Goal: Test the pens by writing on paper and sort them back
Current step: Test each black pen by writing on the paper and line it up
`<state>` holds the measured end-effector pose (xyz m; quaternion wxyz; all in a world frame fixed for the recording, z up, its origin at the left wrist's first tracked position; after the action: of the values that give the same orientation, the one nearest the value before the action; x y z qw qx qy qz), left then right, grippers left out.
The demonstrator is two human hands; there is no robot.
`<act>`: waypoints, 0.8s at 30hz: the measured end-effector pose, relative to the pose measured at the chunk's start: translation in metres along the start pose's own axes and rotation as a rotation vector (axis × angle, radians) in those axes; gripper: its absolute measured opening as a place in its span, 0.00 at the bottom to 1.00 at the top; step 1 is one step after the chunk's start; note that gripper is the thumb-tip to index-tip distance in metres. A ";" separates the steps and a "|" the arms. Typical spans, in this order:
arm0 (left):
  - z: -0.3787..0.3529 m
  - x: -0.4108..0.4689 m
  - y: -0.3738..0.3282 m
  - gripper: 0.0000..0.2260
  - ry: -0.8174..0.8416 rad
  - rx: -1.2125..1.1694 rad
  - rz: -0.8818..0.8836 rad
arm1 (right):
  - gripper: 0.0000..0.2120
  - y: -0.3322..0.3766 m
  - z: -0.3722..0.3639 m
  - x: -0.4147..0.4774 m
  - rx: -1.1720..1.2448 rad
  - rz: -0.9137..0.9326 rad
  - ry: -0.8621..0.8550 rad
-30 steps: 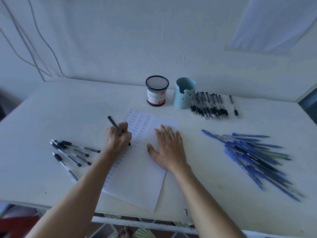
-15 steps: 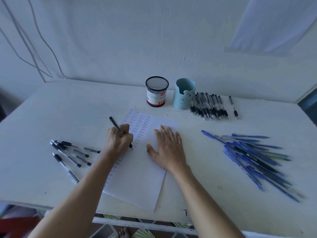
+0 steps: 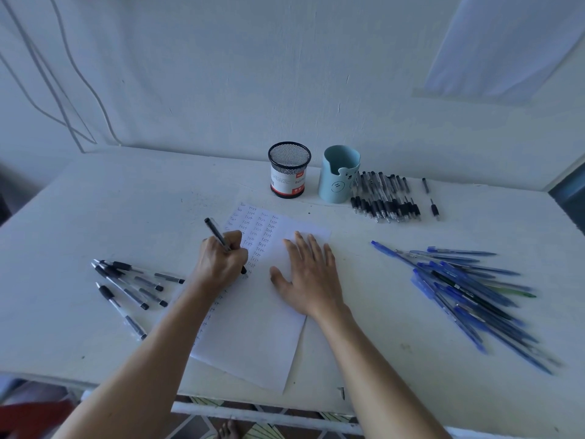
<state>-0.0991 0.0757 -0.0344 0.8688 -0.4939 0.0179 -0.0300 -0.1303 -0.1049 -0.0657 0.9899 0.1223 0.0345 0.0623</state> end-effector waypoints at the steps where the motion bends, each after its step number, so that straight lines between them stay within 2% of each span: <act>1: 0.000 0.000 0.000 0.17 0.005 0.005 0.001 | 0.41 0.000 0.000 0.000 0.001 0.000 0.001; 11: -0.001 0.005 0.005 0.17 -0.007 -0.002 -0.004 | 0.41 0.000 0.001 0.000 0.023 0.001 0.005; 13: 0.002 0.006 0.006 0.14 -0.002 -0.093 0.005 | 0.42 0.000 0.002 0.000 0.020 -0.002 0.018; 16: 0.007 0.010 0.012 0.04 -0.011 -0.375 0.021 | 0.43 0.001 0.004 -0.001 0.011 -0.001 0.024; 20: 0.008 0.015 0.014 0.13 -0.047 -0.501 -0.025 | 0.43 0.001 0.005 -0.001 0.016 -0.005 0.030; 24: 0.007 0.017 0.015 0.16 -0.049 -0.442 -0.003 | 0.43 0.001 0.006 -0.001 0.035 -0.007 0.024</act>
<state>-0.0807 0.0880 -0.0435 0.7395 -0.6730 0.0023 -0.0144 -0.1313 -0.1054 -0.0596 0.9874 0.1386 0.0478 0.0596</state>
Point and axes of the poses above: each hand's wrist, its own x-axis towards the middle knuckle, its own z-axis out of the back of the hand, y = z × x, the point moved 1 cm from there along x, towards the middle knuckle, and after that the axes turned 6 degrees about y, right-handed, at the moved point
